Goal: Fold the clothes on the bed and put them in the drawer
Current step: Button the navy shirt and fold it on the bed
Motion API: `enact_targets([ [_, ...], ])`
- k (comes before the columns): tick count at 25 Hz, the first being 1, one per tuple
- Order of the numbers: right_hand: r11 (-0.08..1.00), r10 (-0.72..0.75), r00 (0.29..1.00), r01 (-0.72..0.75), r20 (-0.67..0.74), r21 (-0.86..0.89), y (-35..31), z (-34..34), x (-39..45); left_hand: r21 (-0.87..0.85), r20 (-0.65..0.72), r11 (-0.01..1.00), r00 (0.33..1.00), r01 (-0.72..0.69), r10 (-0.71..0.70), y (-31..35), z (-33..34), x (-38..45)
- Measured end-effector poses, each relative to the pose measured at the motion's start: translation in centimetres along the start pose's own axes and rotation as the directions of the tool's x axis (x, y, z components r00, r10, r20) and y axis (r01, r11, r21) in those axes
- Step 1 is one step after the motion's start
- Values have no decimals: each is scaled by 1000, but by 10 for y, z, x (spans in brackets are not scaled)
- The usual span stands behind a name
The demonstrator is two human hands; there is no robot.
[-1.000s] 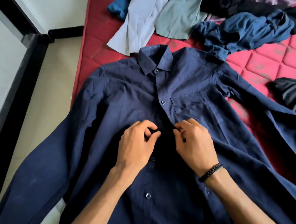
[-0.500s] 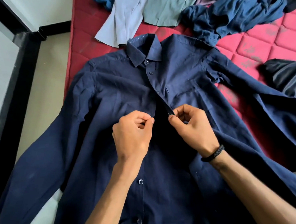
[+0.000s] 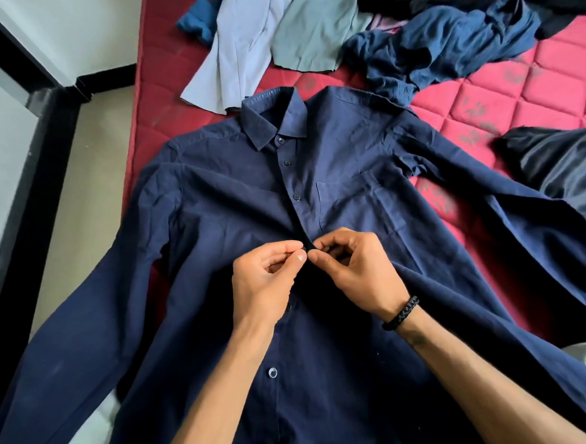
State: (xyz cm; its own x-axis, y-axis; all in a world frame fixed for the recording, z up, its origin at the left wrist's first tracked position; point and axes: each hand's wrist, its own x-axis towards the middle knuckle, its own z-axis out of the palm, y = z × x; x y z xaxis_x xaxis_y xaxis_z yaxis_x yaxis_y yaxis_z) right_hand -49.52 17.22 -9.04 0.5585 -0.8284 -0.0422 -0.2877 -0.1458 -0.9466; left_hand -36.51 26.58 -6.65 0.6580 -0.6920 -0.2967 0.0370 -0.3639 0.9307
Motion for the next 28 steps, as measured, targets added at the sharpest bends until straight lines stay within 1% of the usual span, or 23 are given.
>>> enact_targets([
  [4,995,64,996,-68,56,71,-1,-4,2,-28,-13,1000,1000,10,-10,-2,1,2],
  [7,984,112,989,-123,93,132,-3,-5,3,-1,-39,1000,999,12,-12,-4,1,5],
  [9,980,104,990,-118,90,163,-5,-3,1,-5,-19,1000,1000,23,-23,-3,1,5],
  [12,979,92,995,-99,45,181,-6,1,-2,-16,7,999,999,44,-44,-2,1,5],
  [14,979,108,994,-107,4,173,-6,2,-3,-10,56,998,997,55,-54,4,0,3],
  [16,982,107,994,-103,-16,160,-7,3,-4,32,59,999,998,30,-32,4,0,3],
  [19,983,85,996,-88,25,160,-10,2,-5,16,5,1000,1000,10,-11,3,0,1],
  [22,980,99,991,-112,87,162,-10,-2,-2,29,4,1000,1000,-1,1,1,-2,4],
  [25,984,120,991,-126,56,123,-11,0,-2,102,55,992,996,-71,66,-1,-3,6],
  [28,996,77,997,-79,30,37,-11,2,-3,187,84,972,988,-140,126,-4,-1,6],
])
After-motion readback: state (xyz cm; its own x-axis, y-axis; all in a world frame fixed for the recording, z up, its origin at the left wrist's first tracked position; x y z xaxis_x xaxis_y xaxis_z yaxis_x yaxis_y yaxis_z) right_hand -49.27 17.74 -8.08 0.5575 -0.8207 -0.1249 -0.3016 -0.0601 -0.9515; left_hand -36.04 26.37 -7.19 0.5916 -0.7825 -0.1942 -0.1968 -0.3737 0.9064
